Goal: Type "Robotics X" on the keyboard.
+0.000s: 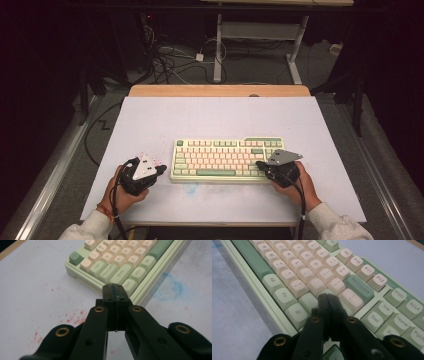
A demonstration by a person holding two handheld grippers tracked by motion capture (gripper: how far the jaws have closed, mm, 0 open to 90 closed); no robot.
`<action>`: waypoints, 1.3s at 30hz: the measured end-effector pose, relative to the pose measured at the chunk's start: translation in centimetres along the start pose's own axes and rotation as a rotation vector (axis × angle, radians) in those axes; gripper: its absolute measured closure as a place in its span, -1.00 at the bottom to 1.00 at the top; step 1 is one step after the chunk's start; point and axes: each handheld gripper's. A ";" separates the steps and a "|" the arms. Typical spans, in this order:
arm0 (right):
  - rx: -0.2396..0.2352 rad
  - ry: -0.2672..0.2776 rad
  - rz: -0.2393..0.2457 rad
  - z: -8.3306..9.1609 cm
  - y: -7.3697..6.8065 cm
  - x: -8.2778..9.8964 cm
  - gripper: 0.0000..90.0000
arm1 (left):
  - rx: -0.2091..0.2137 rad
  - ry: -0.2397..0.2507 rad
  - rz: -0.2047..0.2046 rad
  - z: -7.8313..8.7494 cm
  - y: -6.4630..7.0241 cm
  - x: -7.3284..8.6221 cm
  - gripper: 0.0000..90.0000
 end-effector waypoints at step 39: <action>0.018 0.000 0.009 0.0 -0.3 0.0 1.00 | 0.120 -0.071 -0.065 -9.2 0.5 -9.4 0.95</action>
Point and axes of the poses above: each handheld gripper's, and its own axes: z roughly backward along the jaws, x roughly out of its underside, y roughly to its right, and after that the axes turned 2 degrees about -z, right-handed
